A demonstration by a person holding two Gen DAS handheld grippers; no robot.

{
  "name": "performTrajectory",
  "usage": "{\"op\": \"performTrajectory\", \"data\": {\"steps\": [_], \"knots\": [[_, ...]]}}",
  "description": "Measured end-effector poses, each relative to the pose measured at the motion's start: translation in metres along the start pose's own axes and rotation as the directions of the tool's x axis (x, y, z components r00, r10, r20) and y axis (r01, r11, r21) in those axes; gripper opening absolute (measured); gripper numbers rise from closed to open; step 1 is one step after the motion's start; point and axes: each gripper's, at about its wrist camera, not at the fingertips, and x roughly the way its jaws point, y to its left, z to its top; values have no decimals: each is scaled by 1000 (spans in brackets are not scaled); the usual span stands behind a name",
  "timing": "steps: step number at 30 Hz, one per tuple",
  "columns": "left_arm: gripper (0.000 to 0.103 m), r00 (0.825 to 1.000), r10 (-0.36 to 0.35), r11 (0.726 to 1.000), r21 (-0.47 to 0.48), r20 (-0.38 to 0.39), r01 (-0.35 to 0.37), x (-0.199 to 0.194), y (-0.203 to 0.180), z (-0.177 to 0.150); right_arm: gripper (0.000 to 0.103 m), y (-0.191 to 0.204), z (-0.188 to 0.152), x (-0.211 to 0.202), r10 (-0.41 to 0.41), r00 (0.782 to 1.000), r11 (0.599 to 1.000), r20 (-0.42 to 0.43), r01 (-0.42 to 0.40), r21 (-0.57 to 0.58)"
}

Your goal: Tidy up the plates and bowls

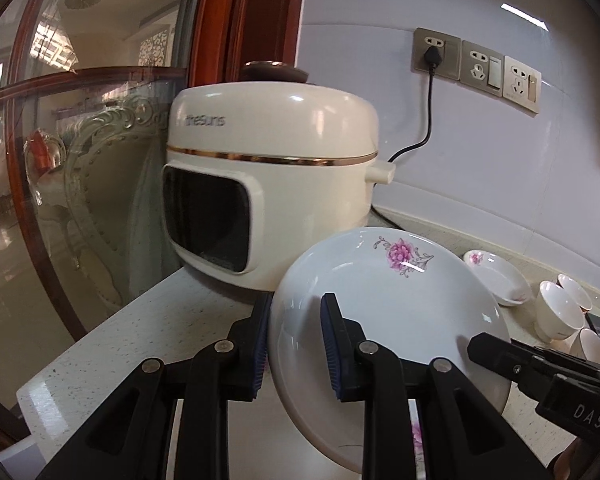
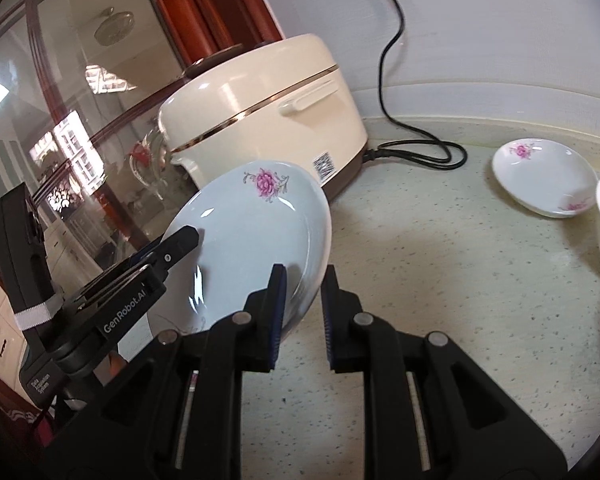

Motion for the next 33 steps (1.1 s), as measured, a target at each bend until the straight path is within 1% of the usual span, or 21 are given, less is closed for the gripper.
{"op": "performTrajectory", "data": {"steps": [9, 12, 18, 30, 33], "knots": [[26, 999, 31, 1000, 3, -16, -31, -6, 19, -10, 22, 20, -7, 11, 22, 999, 998, -28, -24, -53], [28, 999, 33, 999, 7, -24, -33, -7, 22, -13, 22, 22, -8, 13, 29, 999, 998, -32, -31, -56], [29, 998, 46, 999, 11, -32, -46, -7, 30, -17, 22, 29, -13, 15, 42, 999, 997, -35, -45, -69], [29, 994, 89, 996, 16, -68, -88, -4, 49, -27, 23, 49, -26, 36, 43, 993, 989, -111, -58, -134], [29, 993, 87, 996, 18, -82, -86, -2, 52, -30, 23, 50, -26, 39, 40, 991, 989, -124, -57, -138]]}}
